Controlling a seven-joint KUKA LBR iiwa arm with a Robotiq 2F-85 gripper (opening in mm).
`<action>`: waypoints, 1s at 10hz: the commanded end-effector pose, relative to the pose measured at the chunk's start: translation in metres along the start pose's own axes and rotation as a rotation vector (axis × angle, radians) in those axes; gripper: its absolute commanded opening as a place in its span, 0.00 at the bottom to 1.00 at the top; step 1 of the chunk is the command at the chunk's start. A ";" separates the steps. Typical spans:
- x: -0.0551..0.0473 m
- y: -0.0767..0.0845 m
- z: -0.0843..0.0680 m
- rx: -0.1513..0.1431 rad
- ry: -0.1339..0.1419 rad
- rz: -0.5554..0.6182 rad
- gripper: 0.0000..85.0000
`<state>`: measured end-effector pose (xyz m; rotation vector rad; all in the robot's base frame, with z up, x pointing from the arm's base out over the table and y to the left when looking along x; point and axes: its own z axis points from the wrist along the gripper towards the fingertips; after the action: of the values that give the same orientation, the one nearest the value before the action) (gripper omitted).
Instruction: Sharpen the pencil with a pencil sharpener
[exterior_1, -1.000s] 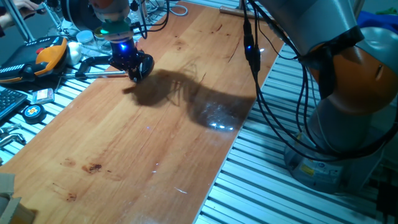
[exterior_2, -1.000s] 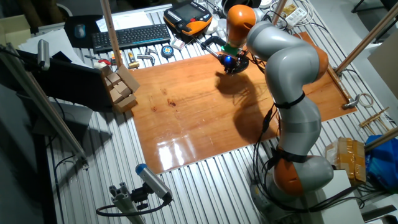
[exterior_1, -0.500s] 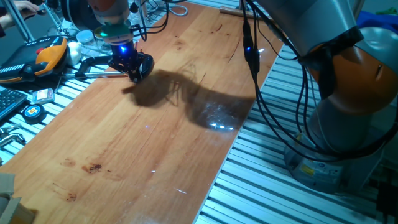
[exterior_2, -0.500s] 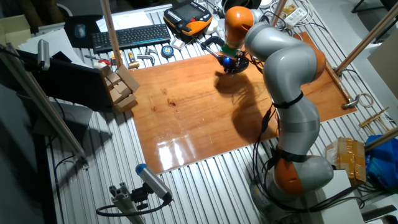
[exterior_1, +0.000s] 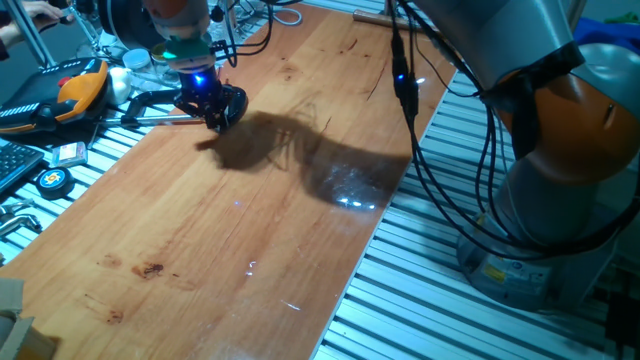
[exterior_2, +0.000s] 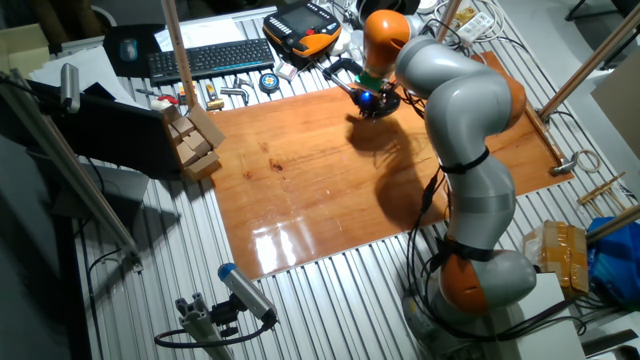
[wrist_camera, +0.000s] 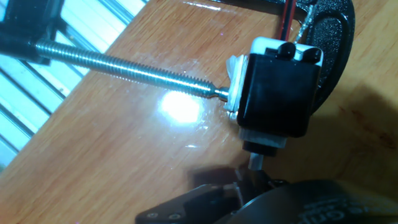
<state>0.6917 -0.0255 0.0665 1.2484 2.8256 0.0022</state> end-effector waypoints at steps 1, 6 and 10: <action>0.001 0.000 -0.001 0.003 -0.012 0.001 0.40; 0.001 -0.002 0.000 0.032 -0.004 0.122 0.40; 0.000 -0.003 0.003 -0.005 -0.010 0.150 0.80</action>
<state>0.6899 -0.0274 0.0629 1.4527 2.7138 0.0127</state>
